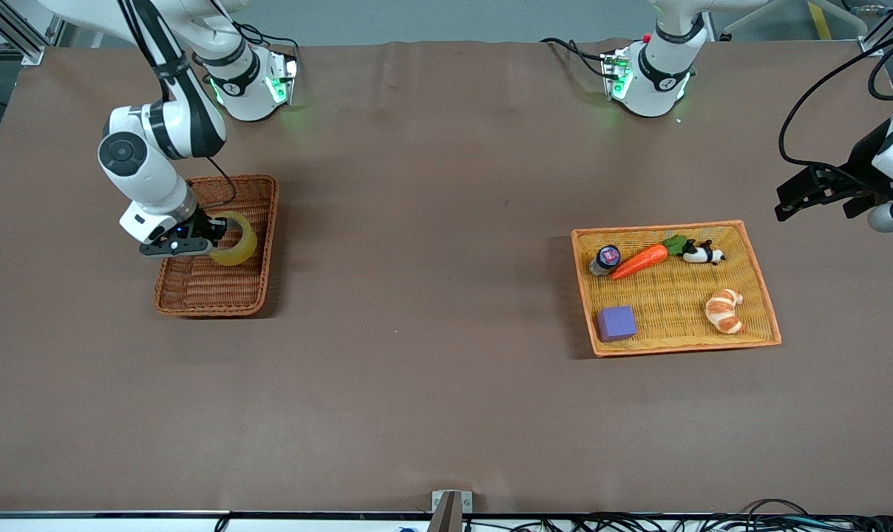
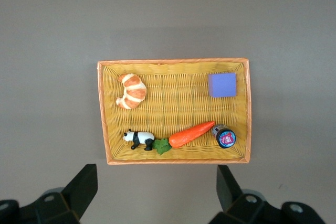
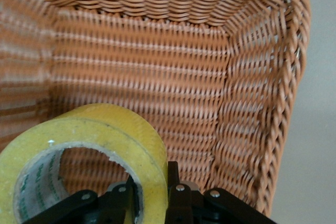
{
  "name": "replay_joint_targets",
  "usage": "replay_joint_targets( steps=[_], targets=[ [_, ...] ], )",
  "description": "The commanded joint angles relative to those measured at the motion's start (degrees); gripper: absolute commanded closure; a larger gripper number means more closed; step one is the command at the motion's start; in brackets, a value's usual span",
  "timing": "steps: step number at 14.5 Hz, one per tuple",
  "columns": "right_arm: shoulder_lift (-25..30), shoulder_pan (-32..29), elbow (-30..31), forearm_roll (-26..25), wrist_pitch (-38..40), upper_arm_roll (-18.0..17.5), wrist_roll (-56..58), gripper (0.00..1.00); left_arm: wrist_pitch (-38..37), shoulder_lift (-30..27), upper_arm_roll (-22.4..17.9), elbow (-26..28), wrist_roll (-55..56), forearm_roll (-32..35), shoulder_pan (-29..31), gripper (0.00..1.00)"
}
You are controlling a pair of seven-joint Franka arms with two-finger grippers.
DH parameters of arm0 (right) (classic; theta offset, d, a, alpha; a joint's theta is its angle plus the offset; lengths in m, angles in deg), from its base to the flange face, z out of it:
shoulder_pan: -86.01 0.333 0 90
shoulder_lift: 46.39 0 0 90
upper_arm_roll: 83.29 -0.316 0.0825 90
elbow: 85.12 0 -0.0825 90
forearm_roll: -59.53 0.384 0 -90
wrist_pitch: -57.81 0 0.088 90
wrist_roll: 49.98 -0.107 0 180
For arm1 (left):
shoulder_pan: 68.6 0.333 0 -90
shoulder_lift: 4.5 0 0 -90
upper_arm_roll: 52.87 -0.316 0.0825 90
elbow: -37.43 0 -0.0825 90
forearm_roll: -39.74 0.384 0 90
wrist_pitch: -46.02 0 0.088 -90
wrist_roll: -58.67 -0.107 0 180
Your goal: Move tape to another basket
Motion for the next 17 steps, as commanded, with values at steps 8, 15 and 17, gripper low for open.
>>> replay_joint_targets(
  steps=[8, 15, 17],
  targets=[
    [0.9, -1.8, -5.4, -0.8, -3.3, 2.0, 5.1, 0.0, 2.4, 0.2, 0.5, 1.6, 0.3, -0.1, 0.2, 0.02],
    [4.6, -1.8, -20.7, 0.9, 11.3, 1.3, 7.4, 0.0, 2.4, -0.3, 0.5, 2.4, -0.1, 0.2, 0.5, 0.03],
    [4.6, -2.0, -29.4, 6.8, 23.6, 0.2, 7.2, 0.0, 2.4, 0.0, 0.3, 2.2, -0.4, 0.2, 1.0, 0.03]
  ],
)
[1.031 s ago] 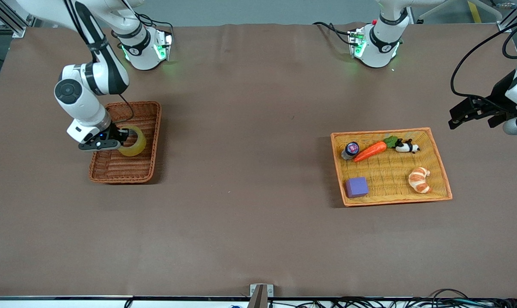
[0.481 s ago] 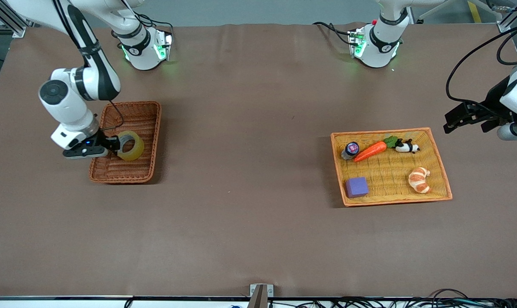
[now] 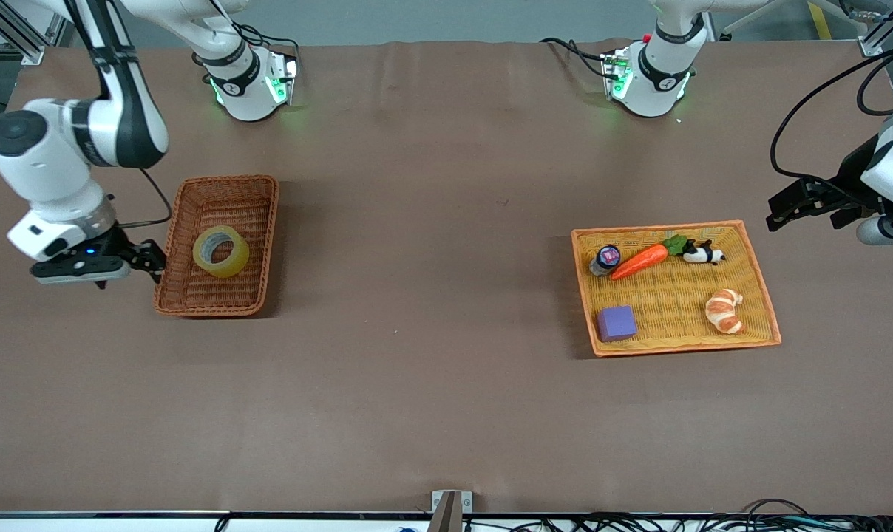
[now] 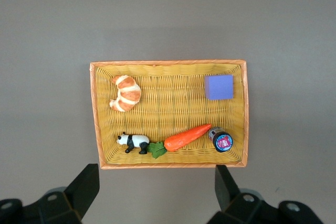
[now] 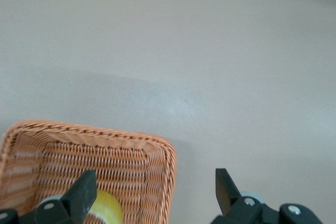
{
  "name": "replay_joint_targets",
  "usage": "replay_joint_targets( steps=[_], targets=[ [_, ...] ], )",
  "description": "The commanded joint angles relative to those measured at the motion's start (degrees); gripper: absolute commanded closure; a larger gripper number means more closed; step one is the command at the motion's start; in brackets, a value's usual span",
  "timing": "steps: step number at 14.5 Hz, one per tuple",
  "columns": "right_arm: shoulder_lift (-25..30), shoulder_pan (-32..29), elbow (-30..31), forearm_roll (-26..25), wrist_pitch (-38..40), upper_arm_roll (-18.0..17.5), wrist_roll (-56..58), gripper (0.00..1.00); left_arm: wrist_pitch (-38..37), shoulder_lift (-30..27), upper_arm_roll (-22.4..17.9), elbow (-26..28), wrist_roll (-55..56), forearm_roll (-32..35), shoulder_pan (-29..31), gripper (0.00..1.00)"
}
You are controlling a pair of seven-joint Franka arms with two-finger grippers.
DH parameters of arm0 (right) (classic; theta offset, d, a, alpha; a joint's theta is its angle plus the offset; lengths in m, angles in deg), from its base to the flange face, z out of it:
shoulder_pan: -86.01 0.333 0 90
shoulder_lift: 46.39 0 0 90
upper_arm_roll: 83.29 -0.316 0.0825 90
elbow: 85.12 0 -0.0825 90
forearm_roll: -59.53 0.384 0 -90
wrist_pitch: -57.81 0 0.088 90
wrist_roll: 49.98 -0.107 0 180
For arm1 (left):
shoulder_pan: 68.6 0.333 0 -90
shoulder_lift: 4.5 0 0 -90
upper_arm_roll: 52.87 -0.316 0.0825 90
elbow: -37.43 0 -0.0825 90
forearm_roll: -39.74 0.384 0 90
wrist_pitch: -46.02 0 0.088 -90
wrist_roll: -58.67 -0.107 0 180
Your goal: Move tape to another basket
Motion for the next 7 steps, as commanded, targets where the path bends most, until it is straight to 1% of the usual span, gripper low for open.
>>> replay_joint_targets(
  steps=[1, 3, 6, 7],
  targets=[
    [0.2, -1.0, -11.4, 6.3, 15.4, -1.9, 0.0, 0.0, 0.7, -0.8, 0.3, 0.7, -0.5, 1.2, 0.7, 0.03],
    [0.2, -1.5, -19.3, 7.6, 25.5, -2.0, -0.6, 0.0, 0.3, -1.0, 0.3, 0.5, -0.7, 1.2, 0.8, 0.03],
    [0.2, -2.4, -29.1, 9.1, 35.5, -2.6, -3.0, 0.0, 0.2, -0.8, 0.3, 0.5, -0.6, 1.2, 0.1, 0.03],
    [0.2, -3.3, -31.7, 10.4, 38.4, -3.6, -3.1, 0.0, 0.1, -0.8, 0.3, 0.5, -0.6, 1.2, 0.0, 0.03]
  ],
)
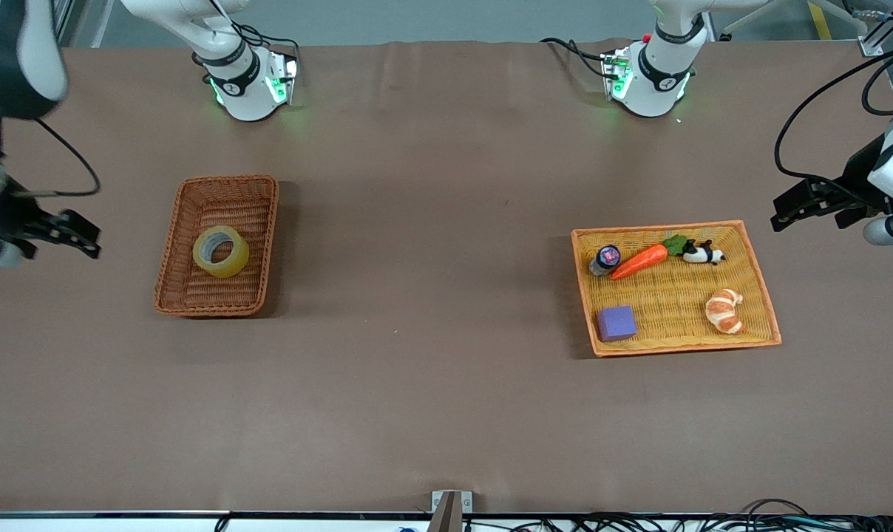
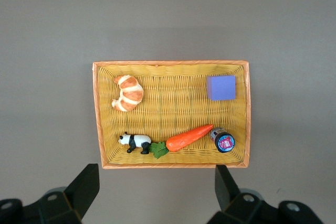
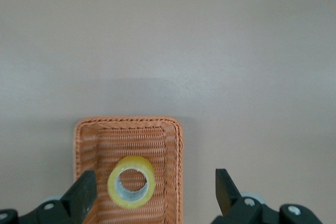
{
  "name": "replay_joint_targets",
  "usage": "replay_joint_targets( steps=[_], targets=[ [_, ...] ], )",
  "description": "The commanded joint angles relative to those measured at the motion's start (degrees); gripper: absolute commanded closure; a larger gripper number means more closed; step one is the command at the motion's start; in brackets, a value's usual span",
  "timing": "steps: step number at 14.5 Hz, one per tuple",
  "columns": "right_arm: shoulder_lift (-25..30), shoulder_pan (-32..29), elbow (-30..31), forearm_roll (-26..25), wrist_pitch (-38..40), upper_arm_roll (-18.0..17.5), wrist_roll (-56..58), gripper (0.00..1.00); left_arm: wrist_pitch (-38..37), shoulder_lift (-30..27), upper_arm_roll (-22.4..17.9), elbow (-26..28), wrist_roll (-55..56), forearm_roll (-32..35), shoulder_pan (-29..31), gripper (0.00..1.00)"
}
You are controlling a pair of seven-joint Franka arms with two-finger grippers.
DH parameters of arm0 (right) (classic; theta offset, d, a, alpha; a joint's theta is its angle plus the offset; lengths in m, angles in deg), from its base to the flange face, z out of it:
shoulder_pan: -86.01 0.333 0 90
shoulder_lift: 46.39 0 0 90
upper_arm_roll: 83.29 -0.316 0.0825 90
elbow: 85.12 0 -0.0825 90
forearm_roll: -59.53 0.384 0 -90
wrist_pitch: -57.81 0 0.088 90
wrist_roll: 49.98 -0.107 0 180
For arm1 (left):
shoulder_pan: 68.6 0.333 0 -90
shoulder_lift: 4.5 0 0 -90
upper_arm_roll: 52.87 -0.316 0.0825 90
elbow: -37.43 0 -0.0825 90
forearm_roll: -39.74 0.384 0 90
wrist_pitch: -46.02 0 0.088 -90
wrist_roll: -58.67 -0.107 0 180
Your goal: Move tape to another basket
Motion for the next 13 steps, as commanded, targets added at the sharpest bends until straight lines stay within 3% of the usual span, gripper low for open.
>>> replay_joint_targets(
  steps=[1, 5, 13],
  targets=[
    [-0.3, -3.7, -6.8, 3.2, 7.3, -3.7, -1.3, 0.0, -0.5, -1.0, 0.5, 0.6, -0.5, 1.2, -0.2, 0.03],
    [2.5, -4.2, -7.5, 3.4, 12.8, -4.4, -1.8, 0.0, -1.0, -0.9, 0.7, 0.6, -0.4, 2.5, -0.2, 0.03],
    [2.8, -3.0, -7.5, 3.3, 12.7, -4.2, -5.4, 0.0, -0.7, -0.6, 0.8, 0.5, -0.6, 3.0, 0.3, 0.03]
  ],
)
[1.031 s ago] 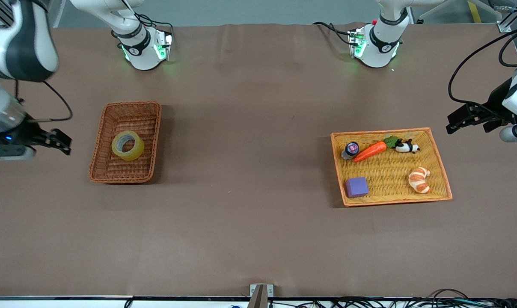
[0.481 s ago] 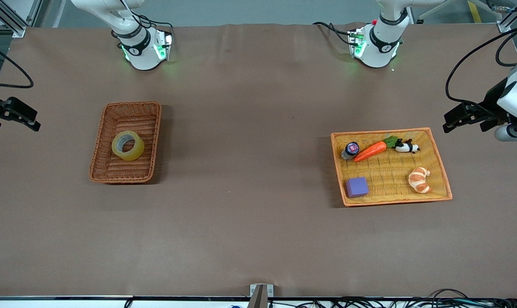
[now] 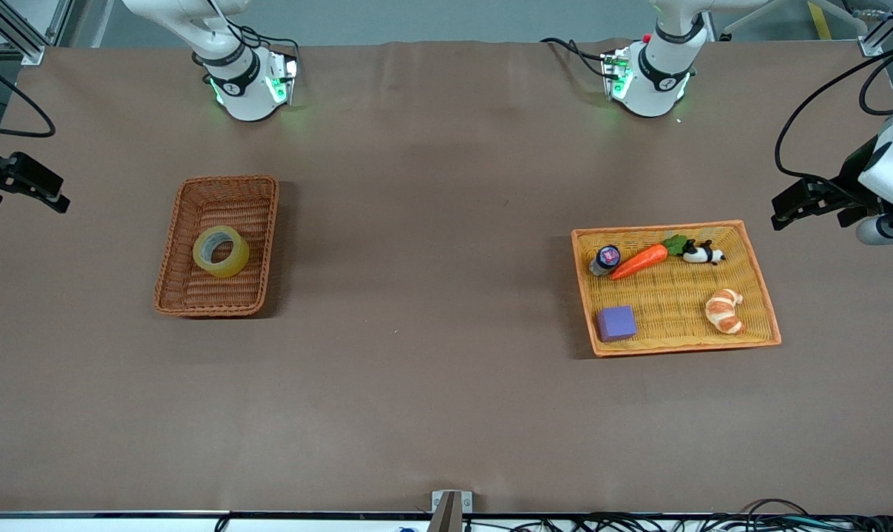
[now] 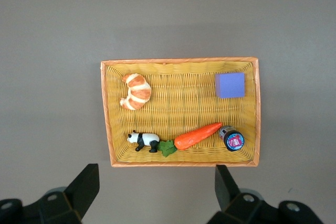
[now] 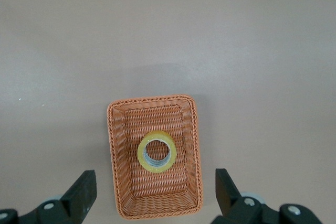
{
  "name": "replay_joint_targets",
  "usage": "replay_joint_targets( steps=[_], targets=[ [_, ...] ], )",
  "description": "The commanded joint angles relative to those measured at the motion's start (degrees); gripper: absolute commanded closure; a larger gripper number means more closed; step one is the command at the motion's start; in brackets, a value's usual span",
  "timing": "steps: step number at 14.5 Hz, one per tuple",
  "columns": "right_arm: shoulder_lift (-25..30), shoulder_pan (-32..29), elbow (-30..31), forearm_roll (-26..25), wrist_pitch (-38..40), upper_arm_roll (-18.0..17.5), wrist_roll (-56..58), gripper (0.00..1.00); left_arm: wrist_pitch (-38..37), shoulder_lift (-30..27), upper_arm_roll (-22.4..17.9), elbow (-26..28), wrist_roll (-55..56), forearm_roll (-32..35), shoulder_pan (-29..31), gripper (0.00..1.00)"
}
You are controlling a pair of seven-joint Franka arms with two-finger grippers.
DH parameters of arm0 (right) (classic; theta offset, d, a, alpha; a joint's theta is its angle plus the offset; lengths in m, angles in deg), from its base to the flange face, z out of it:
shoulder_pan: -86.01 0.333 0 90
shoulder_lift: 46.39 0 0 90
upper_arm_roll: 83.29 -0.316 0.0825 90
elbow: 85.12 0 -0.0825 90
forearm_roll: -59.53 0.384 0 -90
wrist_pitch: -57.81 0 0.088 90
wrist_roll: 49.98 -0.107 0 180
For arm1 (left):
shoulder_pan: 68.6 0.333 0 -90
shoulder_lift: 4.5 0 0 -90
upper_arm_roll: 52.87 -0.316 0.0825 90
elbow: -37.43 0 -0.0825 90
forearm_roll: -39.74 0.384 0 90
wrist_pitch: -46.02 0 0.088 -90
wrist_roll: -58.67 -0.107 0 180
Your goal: Move tape to another basket
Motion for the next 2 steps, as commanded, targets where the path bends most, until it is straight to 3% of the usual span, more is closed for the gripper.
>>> replay_joint_targets(
  steps=[1, 2],
  targets=[
    [0.7, -0.3, 0.3, 0.4, 0.2, -0.4, -0.9, 0.0, -0.2, -0.5, 0.6, 0.3, -0.6, 0.5, 0.6, 0.03],
    [0.7, 0.0, 0.3, 0.3, 0.0, -0.4, -0.9, 0.0, -0.2, -0.5, 0.6, 0.4, -0.6, 0.4, 0.6, 0.03]
  ],
)
